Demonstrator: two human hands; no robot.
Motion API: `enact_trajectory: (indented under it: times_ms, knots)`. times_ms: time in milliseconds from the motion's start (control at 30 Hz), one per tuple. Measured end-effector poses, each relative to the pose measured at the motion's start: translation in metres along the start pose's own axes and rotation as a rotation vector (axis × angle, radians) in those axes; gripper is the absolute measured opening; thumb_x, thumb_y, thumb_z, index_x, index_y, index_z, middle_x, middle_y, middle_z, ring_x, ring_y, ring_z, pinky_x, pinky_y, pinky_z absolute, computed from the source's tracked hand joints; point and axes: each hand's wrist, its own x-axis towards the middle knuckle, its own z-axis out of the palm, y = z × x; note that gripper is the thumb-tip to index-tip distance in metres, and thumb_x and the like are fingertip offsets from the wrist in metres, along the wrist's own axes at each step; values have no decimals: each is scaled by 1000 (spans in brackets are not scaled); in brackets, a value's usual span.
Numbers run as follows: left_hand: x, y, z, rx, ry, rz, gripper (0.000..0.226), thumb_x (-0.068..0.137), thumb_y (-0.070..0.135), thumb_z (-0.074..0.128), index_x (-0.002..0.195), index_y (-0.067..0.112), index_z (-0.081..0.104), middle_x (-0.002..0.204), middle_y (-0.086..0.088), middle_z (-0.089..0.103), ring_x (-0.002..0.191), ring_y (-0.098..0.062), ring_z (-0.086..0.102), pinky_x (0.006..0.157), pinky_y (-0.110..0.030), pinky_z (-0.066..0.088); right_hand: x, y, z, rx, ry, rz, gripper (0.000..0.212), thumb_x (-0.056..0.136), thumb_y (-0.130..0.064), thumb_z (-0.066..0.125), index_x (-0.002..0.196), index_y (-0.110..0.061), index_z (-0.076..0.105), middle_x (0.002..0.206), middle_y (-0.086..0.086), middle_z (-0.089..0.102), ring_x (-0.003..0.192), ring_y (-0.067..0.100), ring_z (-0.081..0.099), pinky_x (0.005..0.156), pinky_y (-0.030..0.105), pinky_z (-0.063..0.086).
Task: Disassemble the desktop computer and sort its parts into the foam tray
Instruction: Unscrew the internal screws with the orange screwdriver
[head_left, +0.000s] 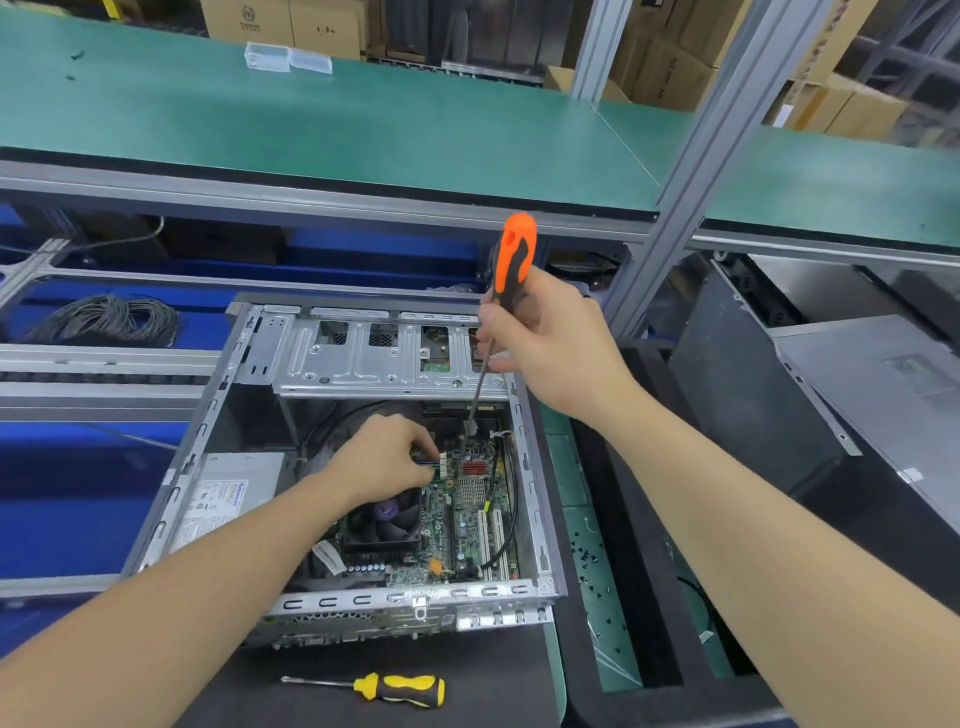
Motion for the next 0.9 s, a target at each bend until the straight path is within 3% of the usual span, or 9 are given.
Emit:
enact_trajectory:
  times_ms: [100, 233, 333, 433, 567, 633, 767, 833, 900]
  knots:
    - [1, -1, 6, 19, -8, -41, 16, 76, 42, 80, 92, 40, 78, 101, 15, 73, 70, -11, 67, 68, -33, 58, -1, -5, -11, 12, 36, -2, 11, 103, -25, 60, 107, -15, 62, 85, 2, 76, 83, 18, 75, 73, 38, 66]
    - [2, 2, 11, 20, -6, -19, 32, 75, 57, 82, 102, 42, 77, 116, 11, 75, 66, 1, 61, 60, -24, 48, -4, -12, -20, 51, 72, 12, 9, 103, -23, 60, 106, -15, 63, 84, 2, 77, 82, 16, 76, 72, 35, 66]
    - [2, 5, 10, -66, 6, 18, 34, 75, 58, 84, 103, 39, 78, 83, 10, 75, 50, 6, 52, 51, -20, 38, -7, -16, -23, 76, 80, 16, 10, 103, -22, 60, 106, -13, 63, 86, 6, 76, 83, 17, 77, 72, 36, 66]
    - [1, 9, 10, -91, 16, 19, 32, 75, 59, 83, 98, 37, 78, 56, 18, 52, 49, 5, 51, 51, -23, 36, -9, -18, -25, 92, 94, 24, 11, 104, -22, 59, 107, -12, 62, 88, 7, 76, 83, 18, 77, 73, 37, 66]
    - [2, 9, 10, -60, 25, 17, 20, 80, 56, 81, 87, 37, 77, 51, 17, 48, 44, 10, 50, 43, -21, 28, -10, -20, -26, 99, 99, 36, 9, 104, -22, 60, 106, -14, 62, 89, 8, 76, 84, 19, 77, 74, 38, 66]
    - [1, 9, 10, -1, 3, 19, 17, 85, 55, 76, 85, 39, 72, 52, 14, 49, 44, 2, 51, 45, -24, 32, -10, -19, -27, 101, 103, 35, 8, 103, -22, 59, 105, -15, 62, 89, 7, 76, 85, 19, 77, 74, 38, 66]
    - [3, 1, 6, 73, -7, -23, 19, 102, 39, 56, 94, 24, 63, 81, 6, 68, 74, -18, 60, 64, -32, 43, -10, -17, -30, 20, 146, -17, 8, 102, -25, 59, 103, -18, 62, 83, -1, 76, 83, 16, 76, 70, 37, 66]
    - [3, -1, 0, -61, 4, -78, 26, 105, 30, 45, 88, 15, 58, 79, 1, 62, 75, -23, 57, 64, -34, 37, -10, -15, -30, -56, 142, -37, 10, 101, -29, 59, 102, -19, 61, 79, -3, 75, 80, 18, 75, 73, 44, 65]
    - [1, 2, -6, -444, -55, -194, 29, 102, 21, 39, 75, 14, 47, 68, 1, 48, 58, -20, 42, 55, -33, 29, -12, -11, -25, -131, 123, -40, 12, 100, -33, 59, 100, -21, 59, 78, 1, 74, 79, 26, 73, 76, 52, 63]
